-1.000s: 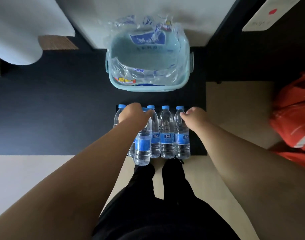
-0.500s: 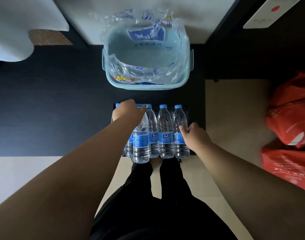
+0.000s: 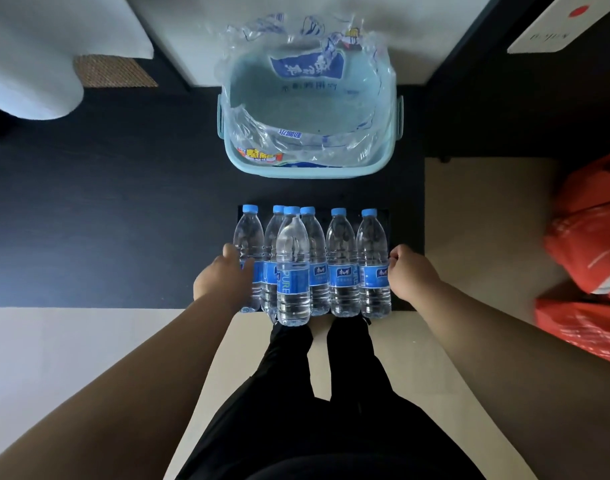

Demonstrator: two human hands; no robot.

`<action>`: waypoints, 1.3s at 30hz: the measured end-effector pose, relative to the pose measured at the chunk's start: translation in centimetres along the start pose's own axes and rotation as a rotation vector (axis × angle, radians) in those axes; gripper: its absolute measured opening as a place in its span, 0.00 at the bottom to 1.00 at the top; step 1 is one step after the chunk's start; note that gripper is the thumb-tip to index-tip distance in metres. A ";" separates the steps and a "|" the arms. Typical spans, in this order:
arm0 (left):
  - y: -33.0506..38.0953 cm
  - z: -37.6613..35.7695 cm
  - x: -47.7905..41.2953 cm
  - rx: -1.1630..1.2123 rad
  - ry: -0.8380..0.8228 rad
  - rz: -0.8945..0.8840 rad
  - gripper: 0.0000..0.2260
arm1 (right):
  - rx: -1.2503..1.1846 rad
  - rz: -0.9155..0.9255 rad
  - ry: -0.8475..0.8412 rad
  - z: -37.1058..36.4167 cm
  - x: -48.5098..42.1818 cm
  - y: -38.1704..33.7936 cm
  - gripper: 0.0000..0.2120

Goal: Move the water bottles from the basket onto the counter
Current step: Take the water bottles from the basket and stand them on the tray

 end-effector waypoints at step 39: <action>-1.1 -4.9 -1.6 0.890 -0.325 0.286 0.53 | -0.812 -0.240 0.044 -4.6 -0.9 0.7 0.51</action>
Point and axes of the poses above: each hand's wrist, its own x-axis away from the middle knuckle, its own z-axis out of the back of the hand, y = z × x, the point moved 8 cm from there along -x, towards the middle knuckle, and after that the axes turned 10 degrees about -y, right-handed, at the moved point
